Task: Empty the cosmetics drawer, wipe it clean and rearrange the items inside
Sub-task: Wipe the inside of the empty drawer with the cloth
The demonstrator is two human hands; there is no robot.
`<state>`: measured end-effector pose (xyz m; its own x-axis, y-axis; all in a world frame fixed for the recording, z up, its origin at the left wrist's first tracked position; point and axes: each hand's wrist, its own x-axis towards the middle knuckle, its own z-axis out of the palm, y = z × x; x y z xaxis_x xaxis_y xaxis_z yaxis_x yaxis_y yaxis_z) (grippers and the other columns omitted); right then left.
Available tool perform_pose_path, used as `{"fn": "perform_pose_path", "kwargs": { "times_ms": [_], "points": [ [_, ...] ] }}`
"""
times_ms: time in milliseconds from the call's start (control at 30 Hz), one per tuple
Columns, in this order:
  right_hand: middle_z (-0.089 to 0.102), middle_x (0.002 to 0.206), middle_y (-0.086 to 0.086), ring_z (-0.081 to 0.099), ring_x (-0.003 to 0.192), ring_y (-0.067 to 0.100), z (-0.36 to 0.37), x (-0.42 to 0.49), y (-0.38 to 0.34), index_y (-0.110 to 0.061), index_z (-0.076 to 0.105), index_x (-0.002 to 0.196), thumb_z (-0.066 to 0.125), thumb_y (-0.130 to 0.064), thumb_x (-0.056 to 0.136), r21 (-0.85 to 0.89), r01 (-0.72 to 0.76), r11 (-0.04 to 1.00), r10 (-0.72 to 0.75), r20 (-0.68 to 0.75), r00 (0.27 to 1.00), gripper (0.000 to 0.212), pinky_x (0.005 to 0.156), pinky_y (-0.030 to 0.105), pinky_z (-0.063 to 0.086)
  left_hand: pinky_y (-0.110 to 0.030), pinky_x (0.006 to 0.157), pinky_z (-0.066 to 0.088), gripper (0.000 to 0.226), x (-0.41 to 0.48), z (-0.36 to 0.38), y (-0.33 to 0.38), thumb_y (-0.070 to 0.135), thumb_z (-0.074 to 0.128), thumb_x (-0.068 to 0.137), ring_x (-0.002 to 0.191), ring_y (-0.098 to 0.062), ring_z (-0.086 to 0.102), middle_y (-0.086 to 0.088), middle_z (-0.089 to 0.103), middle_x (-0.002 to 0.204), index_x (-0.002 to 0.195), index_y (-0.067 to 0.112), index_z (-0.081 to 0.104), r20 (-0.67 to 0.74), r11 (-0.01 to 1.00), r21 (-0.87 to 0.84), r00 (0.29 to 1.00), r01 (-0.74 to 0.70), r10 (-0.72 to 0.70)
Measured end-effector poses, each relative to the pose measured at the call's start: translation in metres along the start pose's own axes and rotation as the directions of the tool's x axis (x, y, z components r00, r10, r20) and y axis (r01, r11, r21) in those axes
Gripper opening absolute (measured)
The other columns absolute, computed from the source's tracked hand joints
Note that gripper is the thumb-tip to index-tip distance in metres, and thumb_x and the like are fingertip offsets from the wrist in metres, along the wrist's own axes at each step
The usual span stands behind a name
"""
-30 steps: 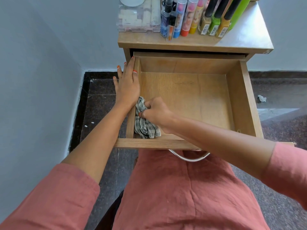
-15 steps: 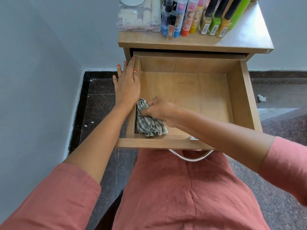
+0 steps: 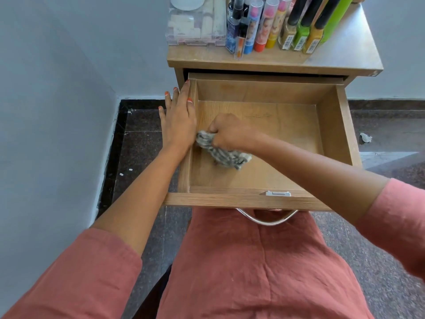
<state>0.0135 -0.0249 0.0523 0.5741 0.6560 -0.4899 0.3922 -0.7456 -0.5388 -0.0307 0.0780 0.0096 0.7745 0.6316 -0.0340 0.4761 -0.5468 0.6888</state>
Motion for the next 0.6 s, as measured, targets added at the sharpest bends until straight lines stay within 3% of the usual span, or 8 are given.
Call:
{"fn": "perform_pose_path", "kwargs": {
  "times_ms": [100,133,233,267,333,400,533,600],
  "points": [
    [0.065,0.089,0.026,0.063,0.075,0.029,0.019,-0.004,0.002,0.014,0.060,0.092,0.058,0.004,0.079,0.108,0.052,0.993,-0.051,-0.010,0.999,0.017,0.061,0.032,0.055,-0.045,0.117,-0.001,0.046,0.001,0.001,0.000,0.019,0.021,0.100,0.145,-0.023,0.002,-0.009,0.017,0.155,0.145,0.026,0.021,0.002,1.000,-0.002,1.000,0.009,-0.009],
    [0.063,0.084,0.024,0.062,0.072,0.029,0.024,-0.008,0.003,0.013,0.058,0.086,0.061,0.004,0.078,0.136,0.066,0.989,-0.067,0.002,0.998,0.013,0.059,0.035,0.054,-0.045,0.117,-0.001,0.046,0.001,0.001,0.001,0.019,0.020,0.100,0.145,-0.023,0.001,-0.008,0.017,0.155,0.145,0.026,0.021,0.002,1.000,0.000,1.000,0.010,-0.010],
    [0.044,0.064,0.002,0.044,0.056,0.014,0.031,-0.012,0.005,-0.010,0.041,0.064,0.066,0.002,0.075,0.122,0.174,0.977,-0.177,0.009,0.984,0.030,0.042,0.014,0.033,-0.044,0.117,-0.001,0.046,0.002,0.000,0.001,0.018,0.020,0.100,0.145,-0.023,0.002,-0.008,0.017,0.155,0.145,0.025,0.021,0.001,1.000,-0.001,1.000,0.013,-0.013],
    [0.042,0.063,0.000,0.042,0.057,0.013,0.031,-0.015,0.006,-0.013,0.038,0.062,0.066,0.003,0.074,0.111,0.215,0.970,-0.218,0.013,0.976,0.034,0.043,0.014,0.032,-0.044,0.117,-0.001,0.046,0.002,0.001,0.001,0.018,0.020,0.100,0.145,-0.023,0.002,-0.008,0.017,0.155,0.145,0.025,0.021,0.001,1.000,0.000,1.000,0.013,-0.013],
    [0.046,0.066,0.003,0.045,0.062,0.016,0.031,-0.018,0.008,-0.008,0.045,0.065,0.065,0.005,0.071,0.092,0.295,0.951,-0.299,0.034,0.954,0.025,0.052,0.024,0.036,-0.044,0.117,-0.001,0.046,0.003,0.002,0.000,0.019,0.020,0.100,0.145,-0.023,0.002,-0.007,0.018,0.155,0.145,0.025,0.021,-0.003,1.000,0.000,1.000,0.008,-0.008],
    [0.048,0.067,0.004,0.044,0.061,0.014,0.032,-0.023,0.010,0.000,0.053,0.072,0.061,0.010,0.070,0.073,0.359,0.931,-0.364,0.073,0.929,0.012,0.054,0.023,0.035,-0.044,0.117,-0.001,0.045,0.003,0.002,0.000,0.019,0.020,0.100,0.145,-0.023,0.002,-0.007,0.018,0.155,0.145,0.025,0.021,-0.005,1.000,-0.007,1.000,0.003,-0.003],
    [0.057,0.081,0.003,0.048,0.073,0.013,0.030,-0.027,0.012,-0.001,0.063,0.082,0.053,0.015,0.069,-0.023,0.461,0.887,-0.452,0.159,0.877,0.023,0.057,0.013,0.035,-0.045,0.117,0.000,0.045,0.002,0.002,0.000,0.019,0.021,0.100,0.145,-0.023,0.003,-0.008,0.019,0.155,0.145,0.024,0.022,-0.018,1.000,-0.003,1.000,-0.015,0.015],
    [0.063,0.094,0.006,0.053,0.083,0.014,0.030,-0.027,0.012,-0.001,0.065,0.093,0.050,0.015,0.072,-0.080,0.482,0.873,-0.461,0.189,0.867,0.031,0.062,0.017,0.036,-0.045,0.117,0.000,0.045,0.002,0.002,0.000,0.019,0.021,0.100,0.145,-0.023,0.003,-0.008,0.019,0.155,0.145,0.024,0.022,-0.019,1.000,0.001,1.000,-0.018,0.018]
  ]
}}
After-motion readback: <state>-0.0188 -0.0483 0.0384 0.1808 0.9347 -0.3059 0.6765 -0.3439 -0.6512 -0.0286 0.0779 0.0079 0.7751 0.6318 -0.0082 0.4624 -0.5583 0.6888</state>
